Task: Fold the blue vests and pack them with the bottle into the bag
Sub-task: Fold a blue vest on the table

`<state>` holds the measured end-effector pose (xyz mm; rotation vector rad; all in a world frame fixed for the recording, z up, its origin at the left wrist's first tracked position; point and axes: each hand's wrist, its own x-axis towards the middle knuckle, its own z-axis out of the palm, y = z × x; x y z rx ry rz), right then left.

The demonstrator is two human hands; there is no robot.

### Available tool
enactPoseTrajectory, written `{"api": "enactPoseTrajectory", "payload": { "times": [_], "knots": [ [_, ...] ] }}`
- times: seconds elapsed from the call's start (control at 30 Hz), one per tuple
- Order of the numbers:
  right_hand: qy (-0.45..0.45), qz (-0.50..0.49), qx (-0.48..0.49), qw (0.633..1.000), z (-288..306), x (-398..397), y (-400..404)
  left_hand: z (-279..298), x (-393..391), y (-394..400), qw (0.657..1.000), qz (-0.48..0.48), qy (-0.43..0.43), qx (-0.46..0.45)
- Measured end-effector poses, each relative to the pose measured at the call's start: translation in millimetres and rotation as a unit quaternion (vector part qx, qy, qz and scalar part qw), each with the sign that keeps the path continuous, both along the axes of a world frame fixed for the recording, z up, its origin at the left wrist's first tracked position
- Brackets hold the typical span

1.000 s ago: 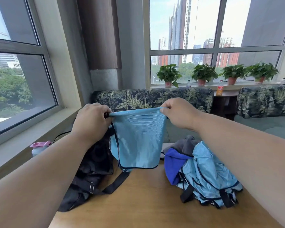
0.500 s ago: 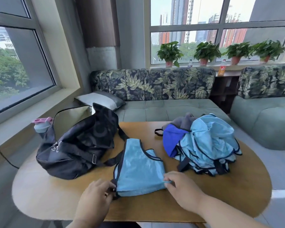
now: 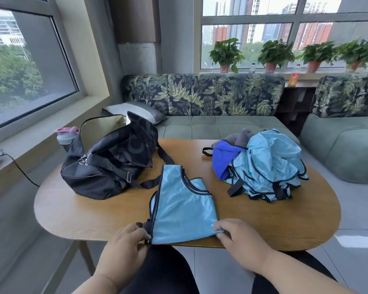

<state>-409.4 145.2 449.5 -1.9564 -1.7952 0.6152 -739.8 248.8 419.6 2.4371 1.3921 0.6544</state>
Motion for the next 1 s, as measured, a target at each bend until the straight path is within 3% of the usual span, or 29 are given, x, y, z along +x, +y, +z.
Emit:
{"api": "enactPoseTrajectory", "payload": {
  "times": [0.2, 0.5, 0.77, 1.0],
  "knots": [
    [0.032, 0.005, -0.015, 0.999, 1.2, -10.7, -11.6, 14.7, -6.2, -18.0, 0.999, 0.024, -0.019, -0.041],
    [0.170, -0.010, 0.019, 0.985, 45.0, -16.7, -23.0, 58.6, -13.3, -21.0, 0.979, -0.008, -0.147, -0.144],
    [0.273, -0.047, 0.036, 0.960, 65.7, -9.1, 5.4, 87.1, 0.5, 26.4, 0.929, -0.038, -0.241, -0.279],
    [0.342, -0.118, 0.042, 0.931, 67.6, 10.1, 97.4, 97.1, 44.6, 109.4, 0.950, 0.035, -0.176, -0.257]
  ]
}}
